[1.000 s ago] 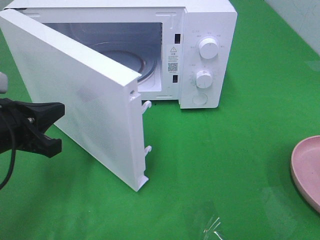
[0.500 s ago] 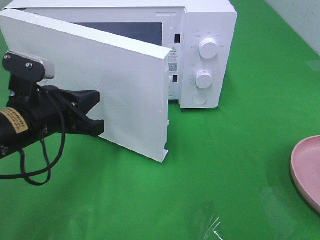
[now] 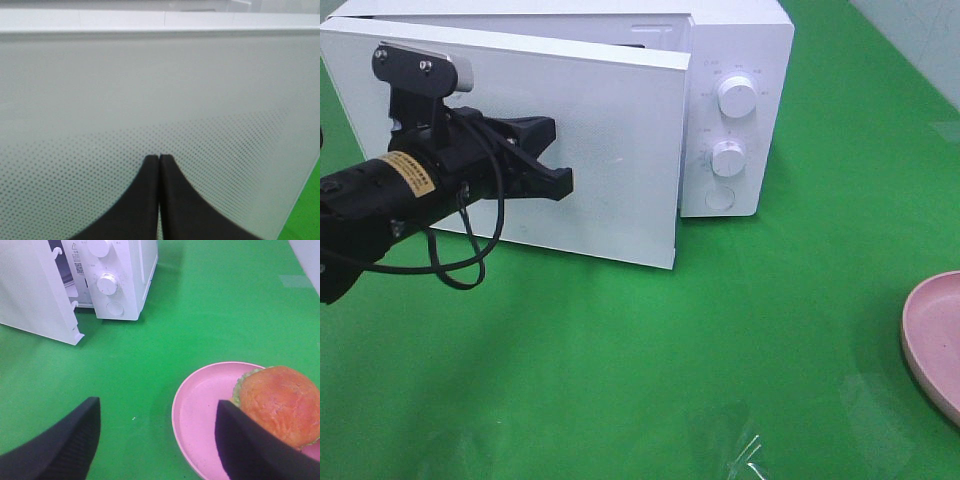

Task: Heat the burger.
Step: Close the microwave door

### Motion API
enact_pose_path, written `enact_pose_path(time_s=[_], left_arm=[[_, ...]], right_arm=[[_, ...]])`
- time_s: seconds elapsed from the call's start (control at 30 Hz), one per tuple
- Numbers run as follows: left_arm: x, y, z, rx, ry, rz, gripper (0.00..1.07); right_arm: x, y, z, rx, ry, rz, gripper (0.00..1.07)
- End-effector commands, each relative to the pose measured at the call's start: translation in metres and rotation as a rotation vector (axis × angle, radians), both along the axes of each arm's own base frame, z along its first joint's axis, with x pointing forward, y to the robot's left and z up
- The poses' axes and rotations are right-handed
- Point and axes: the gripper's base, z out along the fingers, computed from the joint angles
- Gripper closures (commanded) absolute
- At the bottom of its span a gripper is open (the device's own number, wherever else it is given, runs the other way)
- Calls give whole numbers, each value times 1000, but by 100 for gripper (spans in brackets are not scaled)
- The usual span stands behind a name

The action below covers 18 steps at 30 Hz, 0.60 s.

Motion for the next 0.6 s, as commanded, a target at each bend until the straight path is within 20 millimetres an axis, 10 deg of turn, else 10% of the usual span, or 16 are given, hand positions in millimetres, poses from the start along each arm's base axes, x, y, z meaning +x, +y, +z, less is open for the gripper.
enact_pose_path(time_s=[0.03, 0.6], left_arm=[[13, -9, 8, -22, -13, 13, 107], [50, -29, 8, -71, -33, 52, 107]], right_arm=[[-3, 0, 1, -3, -42, 0, 41], [-3, 0, 1, -3, -42, 0, 41]])
